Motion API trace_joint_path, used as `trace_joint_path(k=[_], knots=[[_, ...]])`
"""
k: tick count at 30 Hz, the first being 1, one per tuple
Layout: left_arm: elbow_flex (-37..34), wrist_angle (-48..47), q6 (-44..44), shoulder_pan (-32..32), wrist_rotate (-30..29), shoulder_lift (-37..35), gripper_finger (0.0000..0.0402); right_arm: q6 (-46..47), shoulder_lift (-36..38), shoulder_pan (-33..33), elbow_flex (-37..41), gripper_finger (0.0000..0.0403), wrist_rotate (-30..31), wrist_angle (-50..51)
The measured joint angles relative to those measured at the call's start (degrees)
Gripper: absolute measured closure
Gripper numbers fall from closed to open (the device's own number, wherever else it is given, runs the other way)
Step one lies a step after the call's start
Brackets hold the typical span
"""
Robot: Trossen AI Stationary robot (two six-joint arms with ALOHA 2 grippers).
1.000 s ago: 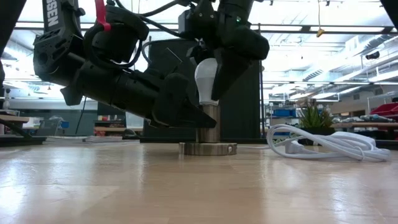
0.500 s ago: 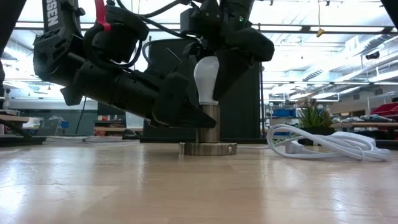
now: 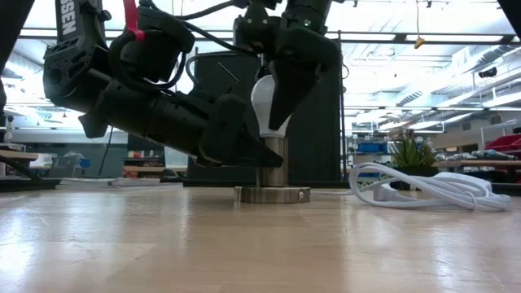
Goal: Screw lightbulb
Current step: Insert the white lightbulb into the desk lamp
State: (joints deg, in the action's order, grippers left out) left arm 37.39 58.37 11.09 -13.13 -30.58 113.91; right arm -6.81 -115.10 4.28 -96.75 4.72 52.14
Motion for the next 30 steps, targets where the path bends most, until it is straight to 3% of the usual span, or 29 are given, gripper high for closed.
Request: trace_joint_path(k=[30], knots=[[0.00, -0.02, 1.57, 0.00, -0.78, 0.02, 0.0215, 45.64, -0.06, 1.26, 1.51, 0.0133, 3.59, -0.80]])
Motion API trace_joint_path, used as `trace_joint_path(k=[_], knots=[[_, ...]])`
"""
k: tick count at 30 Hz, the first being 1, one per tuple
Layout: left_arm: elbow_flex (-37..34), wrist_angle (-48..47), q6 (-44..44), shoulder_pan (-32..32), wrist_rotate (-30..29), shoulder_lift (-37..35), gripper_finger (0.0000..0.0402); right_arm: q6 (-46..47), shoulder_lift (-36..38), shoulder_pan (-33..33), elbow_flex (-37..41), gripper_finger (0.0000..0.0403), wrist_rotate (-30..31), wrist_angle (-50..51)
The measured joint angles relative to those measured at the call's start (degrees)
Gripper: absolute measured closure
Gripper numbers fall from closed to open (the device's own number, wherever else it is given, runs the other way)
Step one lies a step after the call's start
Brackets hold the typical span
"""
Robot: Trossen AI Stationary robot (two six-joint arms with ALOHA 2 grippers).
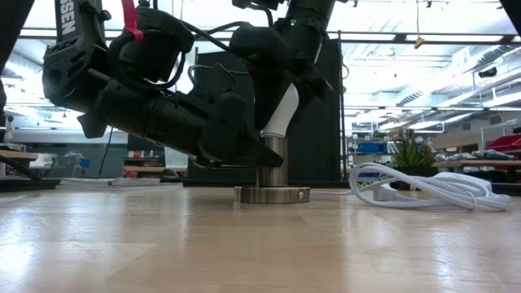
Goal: Screw lightbulb
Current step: Insert the white lightbulb into the desk lamp
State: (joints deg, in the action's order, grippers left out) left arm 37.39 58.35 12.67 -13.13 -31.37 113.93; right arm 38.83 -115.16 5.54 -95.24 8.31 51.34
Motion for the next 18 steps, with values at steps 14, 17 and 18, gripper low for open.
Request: trace_joint_path(k=[14, 17, 18], knots=[[-0.04, 0.79, -3.26, 0.37, -0.58, 0.04, 0.0215, -0.82, -0.19, 0.49, 0.13, 0.0113, 0.21, -2.90], [-0.04, 0.74, -3.16, 0.31, -0.73, 0.04, 0.0215, -5.00, -0.19, 0.45, 0.13, 0.0091, -1.08, -2.83], [-0.04, 0.68, -2.97, 0.33, -0.73, 0.04, 0.0215, -6.36, -0.19, 0.45, 0.11, 0.0083, -1.42, -2.63]])
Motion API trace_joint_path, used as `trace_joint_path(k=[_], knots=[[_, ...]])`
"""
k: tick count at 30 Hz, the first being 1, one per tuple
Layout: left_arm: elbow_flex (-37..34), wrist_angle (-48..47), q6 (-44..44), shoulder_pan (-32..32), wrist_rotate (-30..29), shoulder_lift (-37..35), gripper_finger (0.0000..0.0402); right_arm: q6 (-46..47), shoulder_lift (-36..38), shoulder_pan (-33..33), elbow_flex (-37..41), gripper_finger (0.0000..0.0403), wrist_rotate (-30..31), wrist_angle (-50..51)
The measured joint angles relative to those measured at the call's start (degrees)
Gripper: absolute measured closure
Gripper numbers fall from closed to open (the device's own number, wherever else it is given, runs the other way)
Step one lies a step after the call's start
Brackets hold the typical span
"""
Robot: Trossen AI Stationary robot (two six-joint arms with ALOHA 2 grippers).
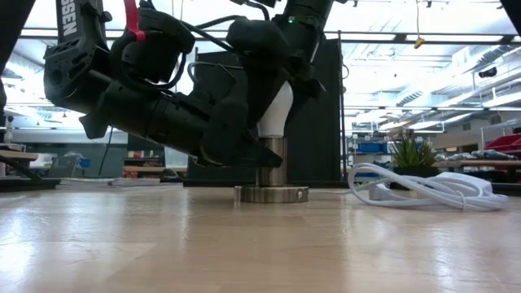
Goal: Screw lightbulb
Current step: Insert the white lightbulb into the desk lamp
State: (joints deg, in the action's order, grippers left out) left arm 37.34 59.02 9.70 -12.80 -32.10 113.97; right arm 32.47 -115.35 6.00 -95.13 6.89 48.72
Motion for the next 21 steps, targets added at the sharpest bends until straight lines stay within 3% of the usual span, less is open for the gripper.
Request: trace_joint_path(k=[10, 21], knots=[[0.00, -0.19, 1.02, 0.00, 0.02, 0.00, 0.0215, -11.33, 0.02, -0.59, -0.02, 0.0020, -0.74, 4.28], [0.00, -0.24, 1.02, -0.02, 0.07, 0.00, 0.0215, -20.85, 0.12, -0.62, -1.86, 0.0021, 0.28, 6.90]])
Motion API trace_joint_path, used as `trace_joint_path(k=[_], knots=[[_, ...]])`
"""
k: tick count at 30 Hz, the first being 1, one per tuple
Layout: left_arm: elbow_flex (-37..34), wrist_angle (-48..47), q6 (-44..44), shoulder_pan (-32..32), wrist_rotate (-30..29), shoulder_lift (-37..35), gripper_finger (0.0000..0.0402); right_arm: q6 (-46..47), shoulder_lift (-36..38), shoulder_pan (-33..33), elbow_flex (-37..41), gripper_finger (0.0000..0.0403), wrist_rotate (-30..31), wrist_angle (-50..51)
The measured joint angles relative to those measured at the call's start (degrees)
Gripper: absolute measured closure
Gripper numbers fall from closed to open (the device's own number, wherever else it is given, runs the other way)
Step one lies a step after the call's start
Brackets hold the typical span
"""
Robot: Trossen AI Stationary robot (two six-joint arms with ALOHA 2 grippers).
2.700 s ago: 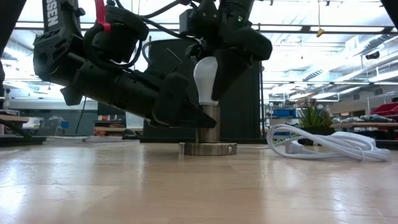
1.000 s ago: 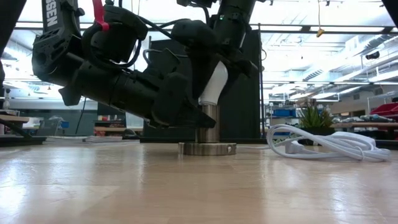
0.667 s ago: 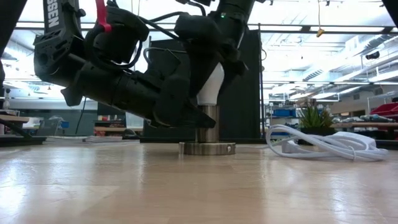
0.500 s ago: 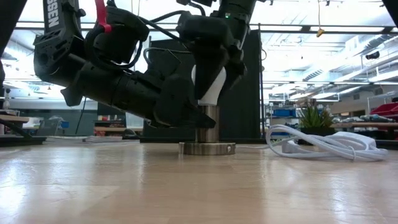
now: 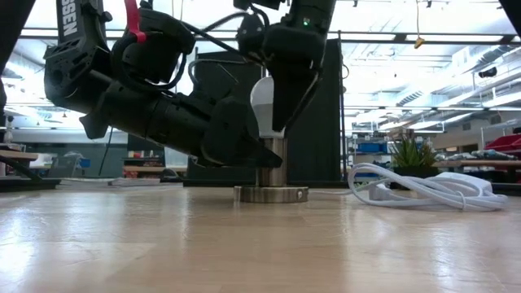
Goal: Screw lightbulb
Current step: Insert the white lightbulb into the desk lamp
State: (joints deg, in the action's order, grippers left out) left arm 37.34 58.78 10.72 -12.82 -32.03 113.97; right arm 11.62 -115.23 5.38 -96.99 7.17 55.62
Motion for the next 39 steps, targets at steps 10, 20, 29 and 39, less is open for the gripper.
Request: trace_joint_path(k=[10, 20, 29, 39], knots=[[0.07, -0.27, 0.00, 0.00, 0.16, -0.02, 0.0215, -17.51, 0.14, 0.94, -2.16, 0.0023, 0.26, -0.07], [0.07, -0.42, 0.43, -0.07, 0.33, -0.04, 0.0215, -37.47, 0.14, 1.52, -2.16, 0.0027, 0.93, -0.31], [0.13, -1.22, 3.21, -0.07, 1.27, -0.13, 0.0215, -37.17, 0.12, 1.29, -2.16, 0.0029, -0.95, -1.99], [0.13, -1.29, 3.15, -0.09, 1.49, -0.13, 0.0215, -33.91, 0.01, -1.51, -2.16, 0.0029, -8.13, -1.58]])
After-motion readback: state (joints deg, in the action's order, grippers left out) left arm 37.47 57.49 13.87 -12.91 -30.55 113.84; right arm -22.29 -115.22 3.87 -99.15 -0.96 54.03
